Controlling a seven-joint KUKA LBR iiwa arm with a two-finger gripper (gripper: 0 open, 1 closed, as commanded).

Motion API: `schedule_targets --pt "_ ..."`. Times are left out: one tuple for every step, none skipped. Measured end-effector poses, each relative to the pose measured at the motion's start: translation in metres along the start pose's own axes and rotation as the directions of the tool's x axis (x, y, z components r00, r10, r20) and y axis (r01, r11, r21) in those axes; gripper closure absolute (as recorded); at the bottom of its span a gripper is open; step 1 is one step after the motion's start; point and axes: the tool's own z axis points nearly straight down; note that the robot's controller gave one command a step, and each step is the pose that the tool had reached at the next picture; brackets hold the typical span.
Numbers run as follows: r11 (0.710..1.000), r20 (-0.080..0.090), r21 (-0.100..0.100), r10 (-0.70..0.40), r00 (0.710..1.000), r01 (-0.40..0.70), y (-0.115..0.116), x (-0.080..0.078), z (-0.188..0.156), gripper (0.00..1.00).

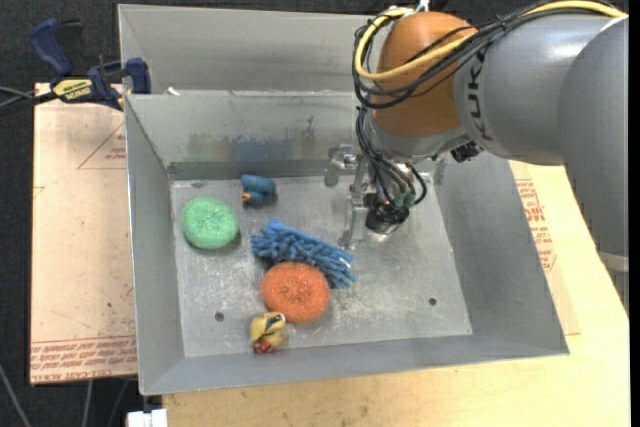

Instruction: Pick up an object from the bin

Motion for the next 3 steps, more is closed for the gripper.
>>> schedule_targets --pt "1.0 0.007 0.0 0.0 1.0 0.0 0.0 -0.002 -0.005 0.0" --pt "1.0 0.007 0.0 0.001 1.0 -0.001 0.0 -0.002 -0.005 0.0" --pt "0.998 0.017 0.003 -0.059 0.998 0.058 0.009 0.013 0.006 0.0"
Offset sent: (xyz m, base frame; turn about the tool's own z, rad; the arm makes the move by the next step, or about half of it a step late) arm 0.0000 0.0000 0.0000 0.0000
